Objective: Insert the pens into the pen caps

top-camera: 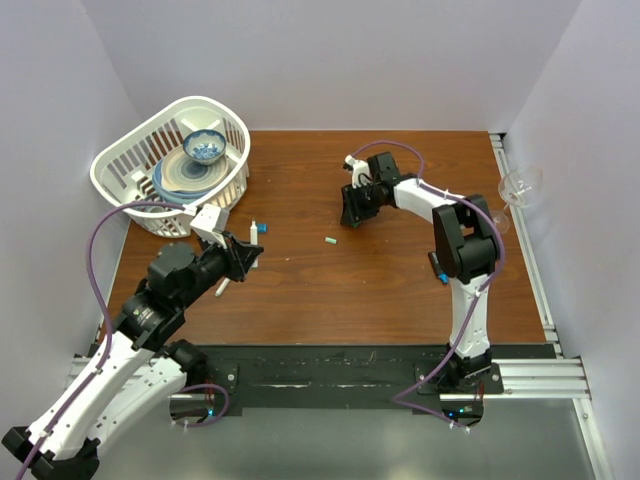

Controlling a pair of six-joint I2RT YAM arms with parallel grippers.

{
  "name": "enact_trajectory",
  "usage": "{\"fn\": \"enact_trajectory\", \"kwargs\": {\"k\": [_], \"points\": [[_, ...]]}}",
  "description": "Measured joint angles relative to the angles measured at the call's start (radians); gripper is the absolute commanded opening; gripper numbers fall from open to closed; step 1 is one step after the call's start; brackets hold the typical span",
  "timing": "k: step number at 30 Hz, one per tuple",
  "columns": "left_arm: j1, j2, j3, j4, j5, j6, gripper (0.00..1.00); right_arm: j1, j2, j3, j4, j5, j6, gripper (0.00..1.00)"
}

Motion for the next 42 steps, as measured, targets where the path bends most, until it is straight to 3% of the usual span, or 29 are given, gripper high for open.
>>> {"fn": "enact_trajectory", "kwargs": {"k": [11, 17, 22, 30, 42], "points": [[0.000, -0.001, -0.001, -0.001, 0.002, 0.000, 0.00, 0.014, -0.123, -0.135, -0.111, 0.057, 0.027, 0.41], [0.000, 0.000, -0.002, -0.001, 0.010, 0.000, 0.00, 0.038, -0.178, -0.135, -0.162, 0.211, 0.176, 0.41], [0.000, -0.003, -0.002, -0.001, 0.015, 0.000, 0.00, 0.092, -0.159, -0.052, -0.239, 0.426, 0.316, 0.41], [0.000, -0.003, -0.002, -0.001, 0.027, 0.000, 0.00, 0.121, -0.058, 0.098, -0.312, 0.609, 0.408, 0.38], [0.000, -0.005, -0.002, -0.001, 0.027, 0.000, 0.00, 0.119, 0.058, 0.215, -0.359, 0.651, 0.391, 0.35]]}}
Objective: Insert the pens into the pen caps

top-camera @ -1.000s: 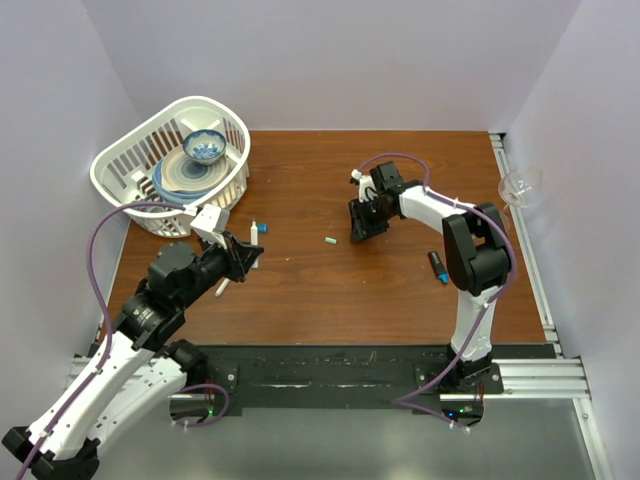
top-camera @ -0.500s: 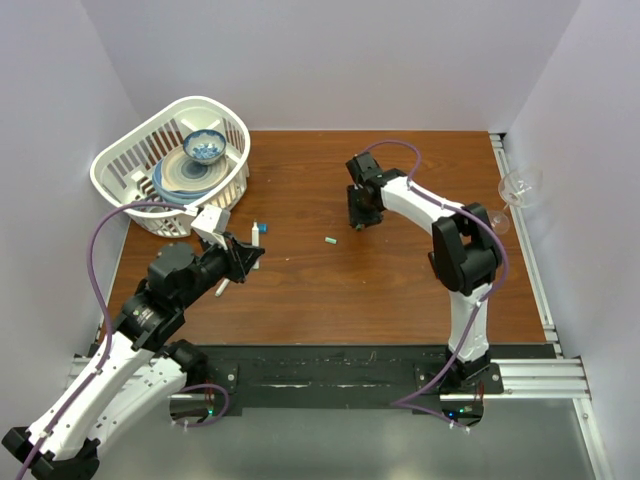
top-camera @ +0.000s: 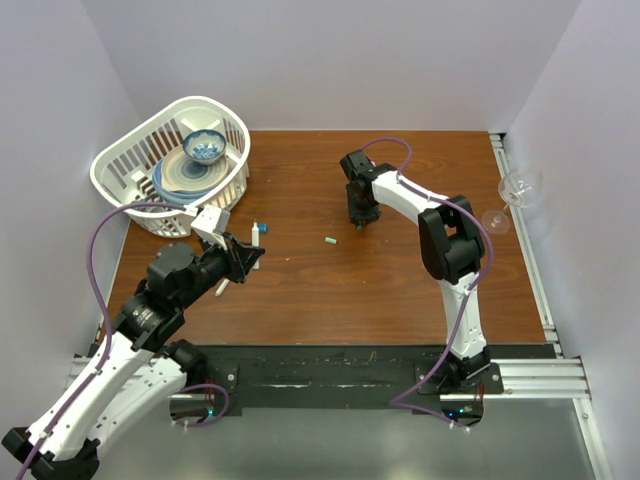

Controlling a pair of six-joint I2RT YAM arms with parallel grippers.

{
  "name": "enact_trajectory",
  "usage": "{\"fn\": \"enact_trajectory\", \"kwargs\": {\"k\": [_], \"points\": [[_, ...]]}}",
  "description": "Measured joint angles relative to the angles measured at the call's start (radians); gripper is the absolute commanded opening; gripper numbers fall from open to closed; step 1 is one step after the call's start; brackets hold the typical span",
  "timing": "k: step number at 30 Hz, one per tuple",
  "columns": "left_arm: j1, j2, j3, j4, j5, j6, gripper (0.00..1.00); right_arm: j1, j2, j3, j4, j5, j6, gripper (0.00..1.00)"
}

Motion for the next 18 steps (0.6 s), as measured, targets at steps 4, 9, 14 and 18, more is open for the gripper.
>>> {"fn": "enact_trajectory", "kwargs": {"k": [4, 9, 14, 18], "points": [[0.000, 0.000, 0.000, 0.000, 0.000, 0.000, 0.00, 0.000, 0.000, 0.000, -0.004, -0.004, -0.004, 0.33], [0.000, 0.000, 0.000, 0.000, 0.001, 0.000, 0.00, 0.002, 0.021, 0.016, -0.014, -0.006, -0.027, 0.27], [0.000, 0.000, 0.000, 0.002, 0.010, 0.000, 0.00, 0.008, 0.025, 0.022, -0.012, 0.010, -0.044, 0.23], [0.000, 0.006, -0.009, 0.022, 0.036, -0.007, 0.00, 0.011, 0.025, 0.021, -0.010, 0.016, -0.061, 0.13]]}}
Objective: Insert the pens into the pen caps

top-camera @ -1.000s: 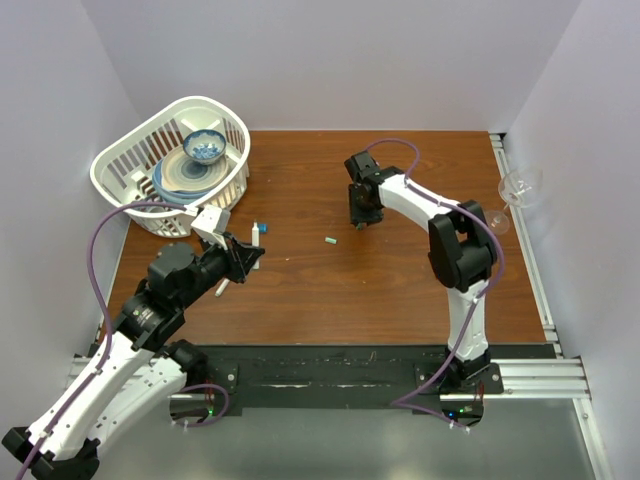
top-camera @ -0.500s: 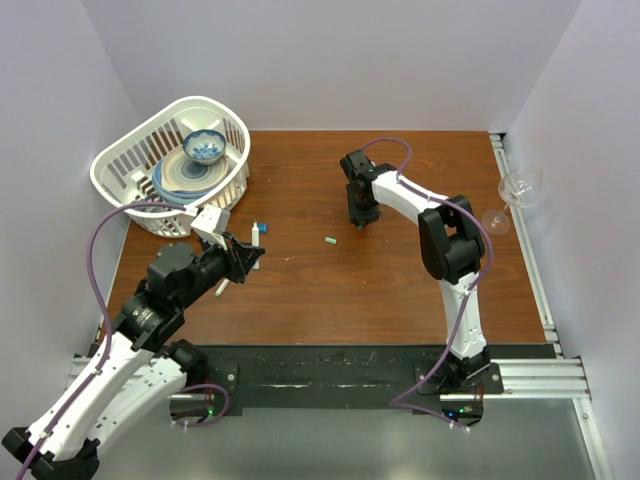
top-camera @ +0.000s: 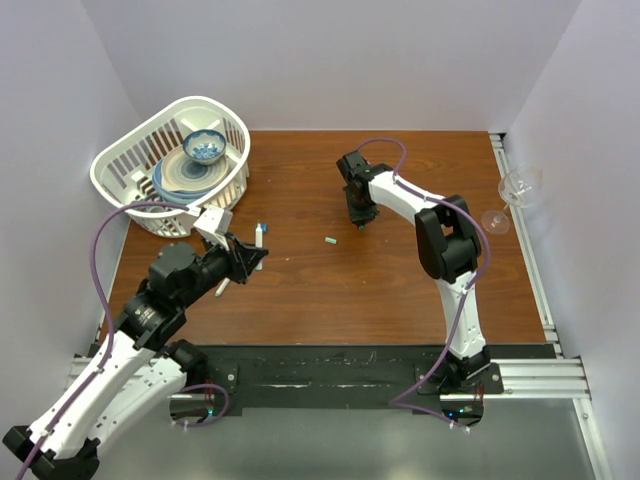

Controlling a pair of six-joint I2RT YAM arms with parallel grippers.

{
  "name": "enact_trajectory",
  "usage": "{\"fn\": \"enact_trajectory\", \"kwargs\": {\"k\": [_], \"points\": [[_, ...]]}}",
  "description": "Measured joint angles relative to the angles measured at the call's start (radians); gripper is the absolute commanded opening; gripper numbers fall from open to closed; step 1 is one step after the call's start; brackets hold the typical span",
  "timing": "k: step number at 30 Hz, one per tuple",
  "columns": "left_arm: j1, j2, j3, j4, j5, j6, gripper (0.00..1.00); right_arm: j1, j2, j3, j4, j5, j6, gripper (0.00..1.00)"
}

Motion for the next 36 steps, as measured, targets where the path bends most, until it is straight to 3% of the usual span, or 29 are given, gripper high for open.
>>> {"fn": "enact_trajectory", "kwargs": {"k": [6, 10, 19, 26, 36], "points": [[0.000, 0.045, -0.066, 0.069, 0.093, -0.051, 0.00, 0.004, -0.025, -0.047, 0.045, 0.007, -0.013, 0.02], [0.000, 0.083, -0.114, 0.116, 0.149, -0.097, 0.00, 0.003, -0.080, -0.134, 0.088, 0.004, -0.014, 0.00], [0.000, 0.167, -0.221, 0.343, 0.282, -0.228, 0.00, 0.004, -0.390, -0.462, 0.190, -0.129, 0.022, 0.00], [0.000, 0.248, -0.262, 0.462, 0.333, -0.272, 0.00, 0.013, -0.668, -0.656, 0.395, -0.286, 0.103, 0.00], [-0.001, 0.372, -0.312, 0.650, 0.420, -0.338, 0.00, 0.080, -0.884, -0.878, 0.747, -0.496, 0.313, 0.00]]}}
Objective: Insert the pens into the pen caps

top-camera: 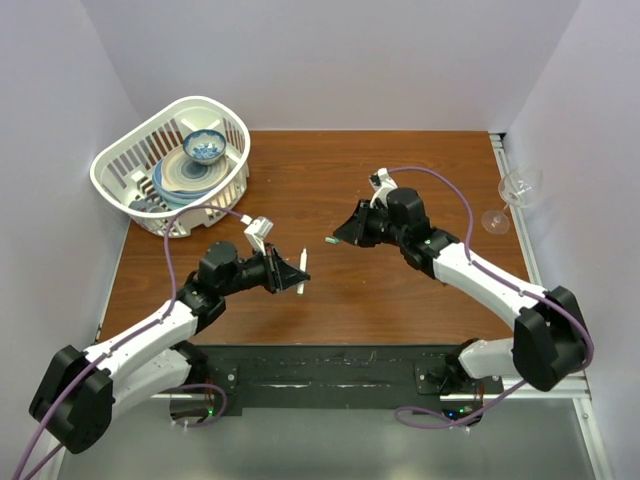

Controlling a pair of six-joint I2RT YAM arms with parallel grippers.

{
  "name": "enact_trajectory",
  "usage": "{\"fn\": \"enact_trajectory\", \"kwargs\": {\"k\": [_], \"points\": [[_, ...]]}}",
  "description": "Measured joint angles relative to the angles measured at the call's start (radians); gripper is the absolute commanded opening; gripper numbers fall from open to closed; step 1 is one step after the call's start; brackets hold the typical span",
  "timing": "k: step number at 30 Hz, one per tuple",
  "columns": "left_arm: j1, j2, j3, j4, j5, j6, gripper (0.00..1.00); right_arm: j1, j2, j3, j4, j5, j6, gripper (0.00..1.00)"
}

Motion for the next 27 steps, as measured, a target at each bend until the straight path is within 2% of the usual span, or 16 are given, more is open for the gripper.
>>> {"fn": "enact_trajectory", "kwargs": {"k": [9, 18, 27], "points": [[-0.012, 0.043, -0.022, 0.124, 0.042, -0.051, 0.00, 0.099, -0.059, -0.032, 0.216, 0.009, 0.111, 0.00], [-0.012, 0.047, -0.022, 0.151, 0.046, -0.060, 0.00, 0.172, -0.058, -0.031, 0.239, 0.075, 0.120, 0.00], [-0.012, 0.028, -0.022, 0.150, 0.045, -0.060, 0.00, 0.193, -0.058, -0.031, 0.239, 0.107, 0.114, 0.00]]}}
